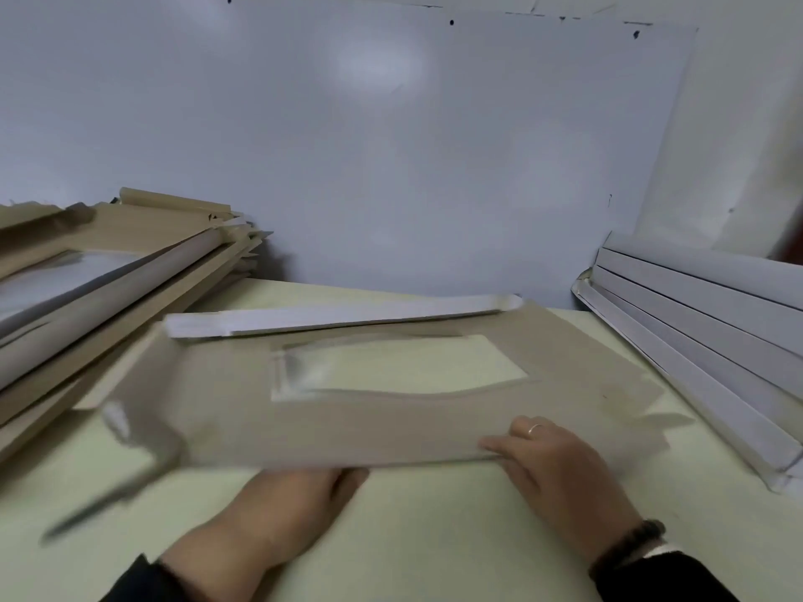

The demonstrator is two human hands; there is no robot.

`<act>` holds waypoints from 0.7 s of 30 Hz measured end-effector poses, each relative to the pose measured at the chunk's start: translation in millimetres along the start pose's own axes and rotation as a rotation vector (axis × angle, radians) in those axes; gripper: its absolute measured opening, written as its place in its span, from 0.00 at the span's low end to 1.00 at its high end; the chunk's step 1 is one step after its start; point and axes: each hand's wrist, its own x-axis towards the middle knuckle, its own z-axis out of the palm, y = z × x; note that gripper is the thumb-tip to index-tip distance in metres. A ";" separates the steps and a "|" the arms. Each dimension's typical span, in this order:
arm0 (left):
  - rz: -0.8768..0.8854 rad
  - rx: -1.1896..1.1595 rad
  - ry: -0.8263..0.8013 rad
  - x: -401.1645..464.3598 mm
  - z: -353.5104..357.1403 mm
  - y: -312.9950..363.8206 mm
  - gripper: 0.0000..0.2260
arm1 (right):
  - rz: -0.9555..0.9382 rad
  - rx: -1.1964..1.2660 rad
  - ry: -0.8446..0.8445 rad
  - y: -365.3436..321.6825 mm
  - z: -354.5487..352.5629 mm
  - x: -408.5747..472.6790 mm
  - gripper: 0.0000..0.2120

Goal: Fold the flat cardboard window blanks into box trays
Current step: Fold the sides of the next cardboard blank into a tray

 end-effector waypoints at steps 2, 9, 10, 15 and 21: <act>0.117 0.094 0.084 1.7 -13.9 16.1 0.15 | -0.080 -0.011 -0.013 -12.2 1.1 3.8 0.12; 0.416 0.037 0.068 -1.4 -33.6 43.6 0.13 | -0.268 -0.079 -0.044 -29.9 12.7 9.9 0.13; 0.443 0.067 0.119 -0.3 -33.4 44.7 0.13 | -0.280 -0.089 -0.043 -31.4 11.4 10.3 0.13; 0.274 0.316 0.021 -1.1 -14.9 30.4 0.22 | -0.283 -0.033 -0.122 -51.1 9.6 14.3 0.16; -0.062 0.306 -0.178 -7.9 -14.7 7.1 0.52 | -0.031 0.037 -0.402 -45.4 3.0 5.9 0.25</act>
